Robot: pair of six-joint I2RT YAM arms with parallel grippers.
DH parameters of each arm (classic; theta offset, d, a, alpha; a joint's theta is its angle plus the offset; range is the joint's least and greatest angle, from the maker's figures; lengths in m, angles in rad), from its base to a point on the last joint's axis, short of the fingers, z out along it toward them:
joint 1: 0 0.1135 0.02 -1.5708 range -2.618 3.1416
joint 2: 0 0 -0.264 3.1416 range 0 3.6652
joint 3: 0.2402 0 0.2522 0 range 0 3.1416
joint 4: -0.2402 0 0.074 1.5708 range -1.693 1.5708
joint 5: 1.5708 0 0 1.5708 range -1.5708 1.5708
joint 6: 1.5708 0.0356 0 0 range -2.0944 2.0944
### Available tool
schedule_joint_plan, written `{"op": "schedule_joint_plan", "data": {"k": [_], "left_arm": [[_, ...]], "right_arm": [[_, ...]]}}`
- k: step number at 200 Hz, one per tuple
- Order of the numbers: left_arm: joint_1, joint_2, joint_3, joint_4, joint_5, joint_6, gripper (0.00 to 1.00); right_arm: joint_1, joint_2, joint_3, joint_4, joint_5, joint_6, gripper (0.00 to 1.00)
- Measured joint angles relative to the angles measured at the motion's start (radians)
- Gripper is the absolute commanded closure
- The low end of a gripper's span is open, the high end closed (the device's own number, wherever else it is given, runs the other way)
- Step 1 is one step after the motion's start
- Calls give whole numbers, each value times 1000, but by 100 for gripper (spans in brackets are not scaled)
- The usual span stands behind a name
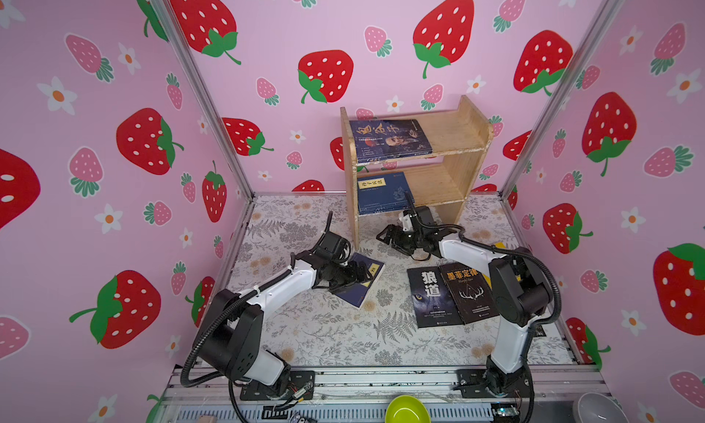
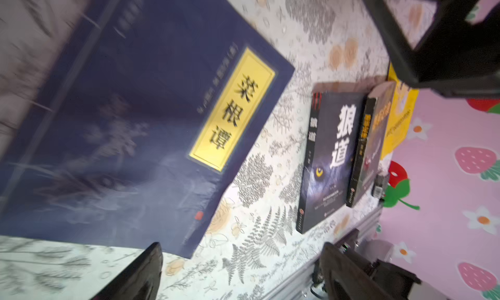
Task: Stacking books/files
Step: Rotate the book at the center of the table.
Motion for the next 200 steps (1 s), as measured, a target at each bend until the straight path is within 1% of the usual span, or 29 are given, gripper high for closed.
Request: {"op": "schedule_joint_plan", "data": {"k": [24,43,78,110,136,149,180,191,200], "left_arm": [[30,56,54,-59,-103,63,8],[58,119,59,-80,-143,100,8],[88,196,59,-89,-185,130,9],[83,225,53,-76,-181,132,10],[40,224,40,-46,-141,116,11],[-6,223,33,-16,-93,105,11],[-131,206,3,94,68,53,11],[-154,180,-6,115,103,37,9],[-159,149,-6,115,111,27,9]], "right_arm": [[11,-35,-52,-24,21,-4,18],[38,-66,-105,-35,30,-2,17],[73,-77,-173,-38,31,8,17],[77,-77,-186,-51,28,8,17],[76,-76,-186,-51,17,3,16],[71,-75,-186,-51,13,0,16],[52,-76,-186,-55,23,-11,15],[37,-79,-186,-66,38,-21,15],[24,-83,-185,-79,55,-33,15]]}}
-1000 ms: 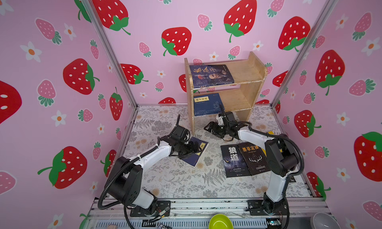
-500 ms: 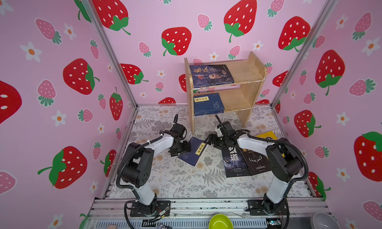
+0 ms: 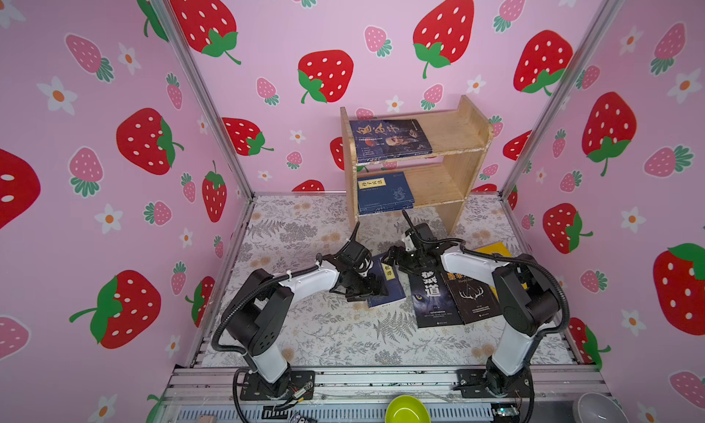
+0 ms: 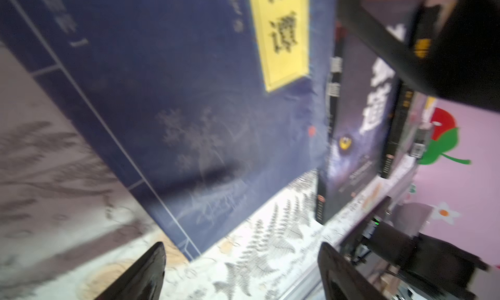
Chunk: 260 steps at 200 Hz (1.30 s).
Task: Stacking books/files
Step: Rotate the book at the center of the table, then pick up the book at the center of the table.
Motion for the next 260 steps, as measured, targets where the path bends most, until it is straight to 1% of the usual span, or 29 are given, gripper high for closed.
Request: {"op": "schedule_joint_plan", "data": {"k": [26,61,96,108,122,137,146,161,174,177,186,200,237,250,253,256,260], "left_arm": [[42,-70,6,-13,-20,-15,9],[108,-36,11,-18,-64,-67,10],[110,26,11,0,-79,-122,11],[111,48,11,13,-79,-143,11],[114,72,11,44,-77,-171,12],[116,97,12,71,-75,-196,12],[118,101,13,89,-71,-210,12],[119,106,14,110,-70,-230,12],[119,109,14,121,-70,-245,12],[119,110,14,124,-70,-248,12],[119,112,14,133,-69,-255,12],[119,116,15,146,-68,-266,12],[123,117,17,148,-70,-277,12],[124,117,17,147,-71,-278,12],[125,117,17,147,-70,-280,12],[125,117,17,147,-71,-280,12],[126,117,17,147,-71,-281,12]], "right_arm": [[-21,-3,21,-42,50,-41,17],[-13,-2,31,-47,80,-111,22],[1,4,41,-40,79,-188,26],[5,7,41,-38,73,-206,29],[10,15,41,-32,65,-217,31],[16,31,39,-28,60,-222,36],[19,43,38,-27,60,-224,37],[27,60,30,-22,59,-224,41],[38,74,23,-21,58,-222,48],[42,77,22,-21,57,-217,51],[50,84,20,-22,57,-216,57],[61,85,18,-18,50,-213,64],[58,81,-2,4,45,-189,91],[54,71,-11,15,41,-180,94],[54,68,-12,16,39,-181,95],[53,64,-14,17,38,-179,99],[53,59,-16,21,37,-177,100]]}}
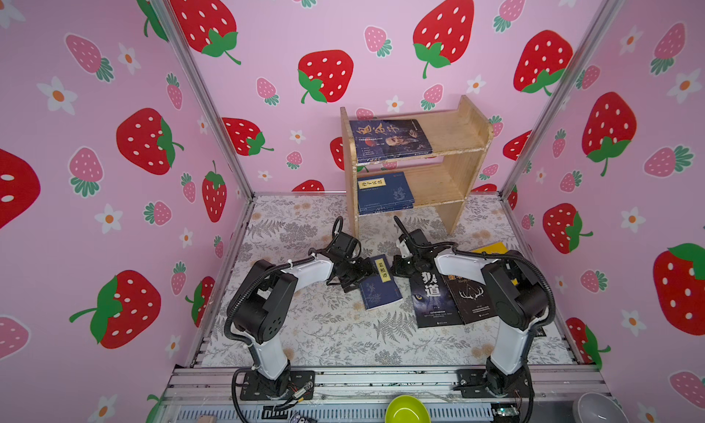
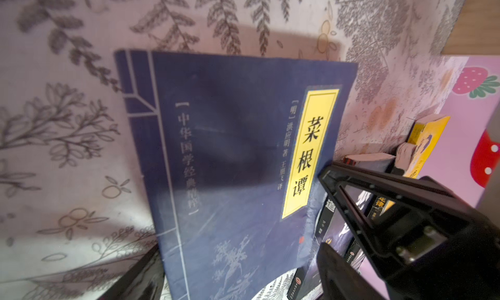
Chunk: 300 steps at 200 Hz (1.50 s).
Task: Stacking books/files
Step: Pick up the book at the center of the table.
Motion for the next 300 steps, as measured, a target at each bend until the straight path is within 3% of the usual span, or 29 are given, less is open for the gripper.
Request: {"op": "schedule_joint_plan", "data": {"k": [81,131,205,254,300], "left_arm": [[17,-13,-22,45,1,-37,11],[47,-66,-152,274,49,-98,12],[51,-113,-254,580,89,-224,14],[45,-98,-256,758,116,-288,22],[45,-96,-250,652,89,-257,37]], "right_arm": [[3,-99,-11,30,-49,35,100],[7,-131,-11,34,-62,42,100],[-10,-59,-16,67,-46,20,100],[-10,-7,-50,75,-76,16,100],[-11,-3,-51,84,-96,16,100]]}}
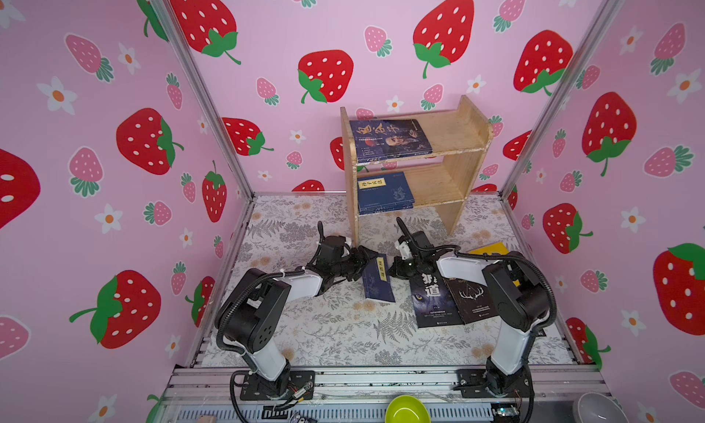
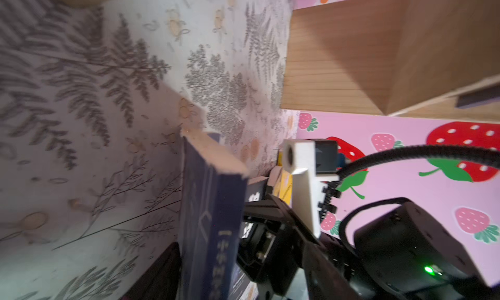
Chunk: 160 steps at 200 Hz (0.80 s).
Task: Stacking books/files
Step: Pick up the book at the center of the table.
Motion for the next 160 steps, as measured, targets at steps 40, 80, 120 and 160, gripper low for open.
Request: {"op": "schedule_joint_plan", "data": {"k": [40,80,120,160], "left_arm": [[-3,-37,65,-243,-44,97,58],[-8,-93,76,-352,-85,129,91],[-13,-136,77,-427,-130,115,100],[-22,-277,77,-521,-132,93,100]], "right_arm": [[-2,0,0,2,-6,0,100],[-6,0,0,11,-14,10,100],[-11,-42,-1,11,-21,43,74],[-49,-227,-18,15,-18,77,35]]}}
